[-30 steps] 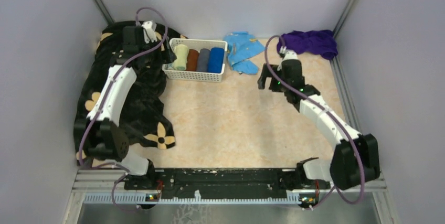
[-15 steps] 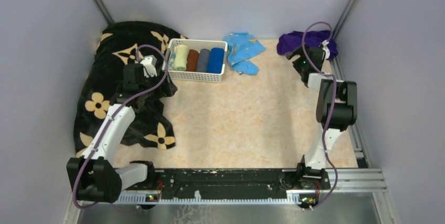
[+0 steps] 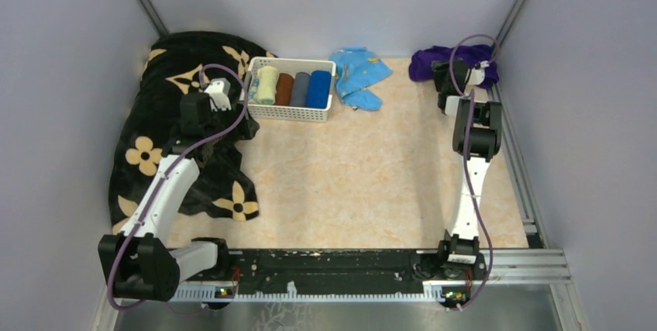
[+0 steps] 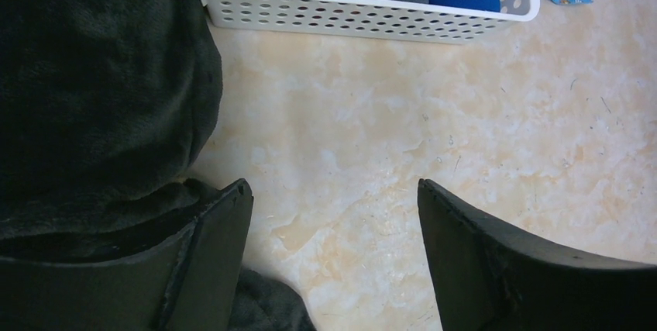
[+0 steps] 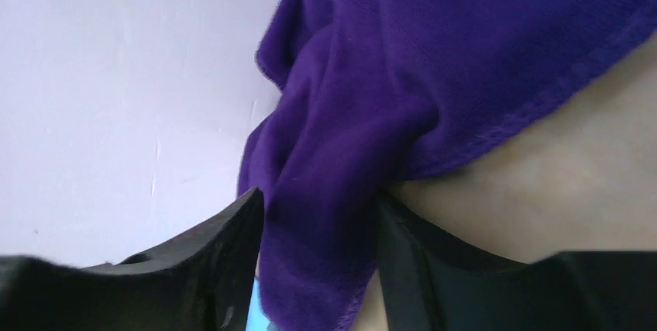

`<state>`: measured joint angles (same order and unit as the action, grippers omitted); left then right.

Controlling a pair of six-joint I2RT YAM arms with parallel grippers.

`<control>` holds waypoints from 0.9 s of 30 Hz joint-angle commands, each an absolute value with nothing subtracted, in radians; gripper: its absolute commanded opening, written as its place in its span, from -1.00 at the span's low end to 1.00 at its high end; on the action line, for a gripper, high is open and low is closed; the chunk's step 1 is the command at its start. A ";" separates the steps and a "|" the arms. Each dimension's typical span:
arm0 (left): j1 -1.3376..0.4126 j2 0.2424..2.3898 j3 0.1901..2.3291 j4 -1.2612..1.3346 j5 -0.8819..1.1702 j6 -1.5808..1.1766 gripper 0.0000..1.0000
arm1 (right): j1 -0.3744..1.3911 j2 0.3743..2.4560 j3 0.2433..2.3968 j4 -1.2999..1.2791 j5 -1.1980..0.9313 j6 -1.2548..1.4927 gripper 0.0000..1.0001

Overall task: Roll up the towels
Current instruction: Move the towel to the center of the board.

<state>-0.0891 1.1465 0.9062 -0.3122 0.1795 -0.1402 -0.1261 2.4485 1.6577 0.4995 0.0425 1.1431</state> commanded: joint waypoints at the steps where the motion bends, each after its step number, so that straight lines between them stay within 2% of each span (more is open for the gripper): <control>1: -0.090 1.163 0.899 -0.275 0.236 -0.121 0.63 | -0.130 2.522 1.706 0.516 0.080 1.228 -0.22; 3: -0.091 1.168 0.901 -0.275 0.265 -0.123 0.58 | -0.129 2.480 1.647 0.543 0.057 1.212 -0.71; 4: -0.091 1.168 0.906 -0.279 0.280 -0.127 0.57 | -0.129 2.443 1.592 0.561 0.047 1.198 -0.90; 5: -0.091 1.166 0.909 -0.282 0.297 -0.133 0.56 | -0.129 2.395 1.535 0.573 0.040 1.182 -1.00; 12: -0.104 1.130 0.909 -0.269 0.390 -0.188 0.54 | -0.105 1.968 1.038 0.598 -0.072 1.098 -1.00; 18: -0.175 1.122 0.901 -0.314 0.416 -0.251 0.55 | 0.021 1.525 0.661 0.417 -0.137 0.989 -1.00; 23: -0.344 1.121 0.861 -0.321 0.360 -0.327 0.56 | 0.262 1.177 0.507 0.187 -0.086 0.961 -1.00; 27: -0.420 1.098 0.820 -0.320 0.323 -0.384 0.57 | 0.554 1.072 0.496 0.114 0.034 1.010 -1.00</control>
